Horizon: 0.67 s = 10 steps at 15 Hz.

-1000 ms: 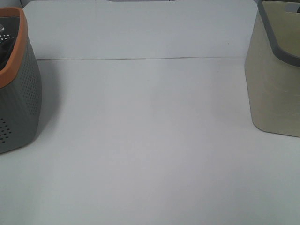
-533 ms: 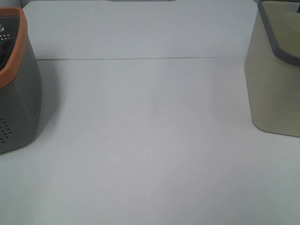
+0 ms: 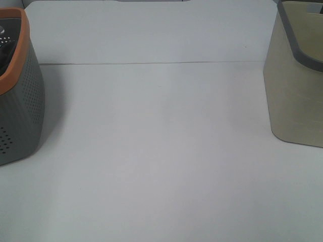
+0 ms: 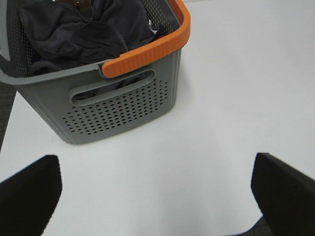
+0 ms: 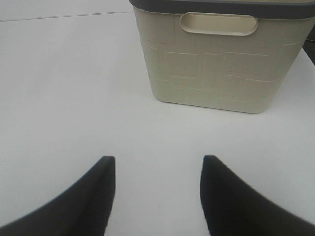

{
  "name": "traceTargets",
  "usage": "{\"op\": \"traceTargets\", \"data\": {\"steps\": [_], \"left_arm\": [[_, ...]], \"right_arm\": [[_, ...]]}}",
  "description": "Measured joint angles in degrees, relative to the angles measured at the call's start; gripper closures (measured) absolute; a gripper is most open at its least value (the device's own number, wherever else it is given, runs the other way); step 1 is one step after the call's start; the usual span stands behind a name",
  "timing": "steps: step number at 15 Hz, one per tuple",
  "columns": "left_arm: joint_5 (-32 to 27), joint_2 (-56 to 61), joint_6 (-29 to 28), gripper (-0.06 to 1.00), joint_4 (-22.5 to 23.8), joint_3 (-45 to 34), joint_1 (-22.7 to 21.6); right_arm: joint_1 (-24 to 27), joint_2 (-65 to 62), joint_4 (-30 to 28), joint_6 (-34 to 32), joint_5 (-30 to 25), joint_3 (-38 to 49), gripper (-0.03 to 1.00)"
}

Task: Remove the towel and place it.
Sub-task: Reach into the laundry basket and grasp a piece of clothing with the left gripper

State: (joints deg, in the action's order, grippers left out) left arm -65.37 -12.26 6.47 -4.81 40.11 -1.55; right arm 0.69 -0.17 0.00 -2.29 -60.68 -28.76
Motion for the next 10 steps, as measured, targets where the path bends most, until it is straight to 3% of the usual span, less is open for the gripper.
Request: {"op": "traceTargets", "data": {"steps": [4,5,10], "left_arm": [[-1.03,-20.91,8.94,-0.05,-0.40,16.56,0.00],[-1.03,-32.66,16.10,-0.05,-1.72,24.81,0.00],[-1.66,-56.61,38.85,-0.05,-3.61,42.91,0.00]], "right_arm": [[0.00,0.00,0.00,0.00,0.00,0.00,0.43],[0.00,0.00,0.00,0.00,0.00,0.00,0.43],[0.00,0.00,0.00,0.00,0.00,0.00,0.43]]}}
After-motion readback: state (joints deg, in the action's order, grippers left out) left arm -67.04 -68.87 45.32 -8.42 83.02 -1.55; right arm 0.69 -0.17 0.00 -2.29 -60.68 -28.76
